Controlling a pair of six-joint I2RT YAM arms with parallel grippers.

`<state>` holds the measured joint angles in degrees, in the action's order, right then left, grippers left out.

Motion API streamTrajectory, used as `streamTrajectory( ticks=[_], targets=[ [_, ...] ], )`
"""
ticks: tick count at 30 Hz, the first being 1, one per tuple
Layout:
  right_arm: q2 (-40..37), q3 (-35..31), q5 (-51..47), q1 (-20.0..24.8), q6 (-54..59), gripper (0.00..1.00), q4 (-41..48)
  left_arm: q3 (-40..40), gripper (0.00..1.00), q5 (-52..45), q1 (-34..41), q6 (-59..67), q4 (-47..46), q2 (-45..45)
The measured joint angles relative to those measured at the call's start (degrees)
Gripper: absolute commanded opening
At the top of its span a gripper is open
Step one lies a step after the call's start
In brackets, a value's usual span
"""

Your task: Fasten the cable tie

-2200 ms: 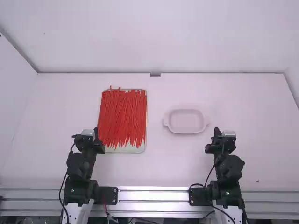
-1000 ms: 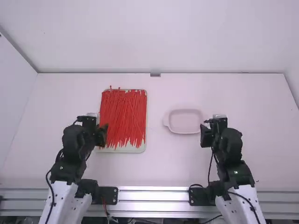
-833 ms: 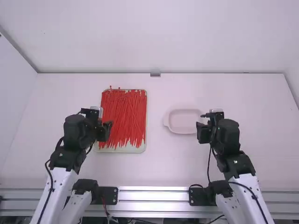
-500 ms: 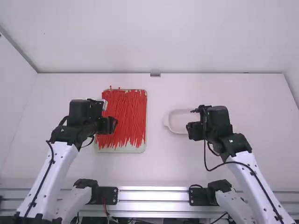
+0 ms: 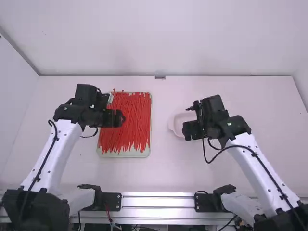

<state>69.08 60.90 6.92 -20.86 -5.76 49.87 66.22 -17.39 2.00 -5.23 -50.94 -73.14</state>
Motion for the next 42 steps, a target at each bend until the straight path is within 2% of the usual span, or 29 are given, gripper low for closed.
streamTrajectory(
  ticks=[6,10,16,22,30,37,42],
  targets=[
    [3.74,3.26,0.22,-4.04,0.02,0.98,1.16,3.48,0.98,-1.09,0.11,-0.31,-1.95,-4.09],
    [4.90,4.26,0.42,-5.03,0.13,0.98,0.85,4.63,0.99,-1.53,0.11,-1.33,-0.87,-5.42],
    [5.11,4.74,0.74,-4.17,-1.03,0.98,-1.79,4.79,0.99,-1.68,0.11,-2.60,1.57,-5.88],
    [5.11,5.01,2.80,-0.57,0.17,0.98,-2.23,4.79,0.99,-1.70,0.11,-2.60,4.63,-5.88],
    [5.11,5.03,4.50,-0.74,0.63,0.98,-4.52,5.42,0.99,-0.13,0.11,-4.72,13.18,-9.09],
    [5.11,5.03,4.74,-0.79,0.79,0.98,-5.29,13.22,0.99,0.07,0.11,-5.53,13.46,-18.82],
    [5.11,5.03,4.72,-0.79,0.85,0.98,-5.03,22.27,0.99,0.11,0.11,-5.79,13.44,-27.89]
  ],
)
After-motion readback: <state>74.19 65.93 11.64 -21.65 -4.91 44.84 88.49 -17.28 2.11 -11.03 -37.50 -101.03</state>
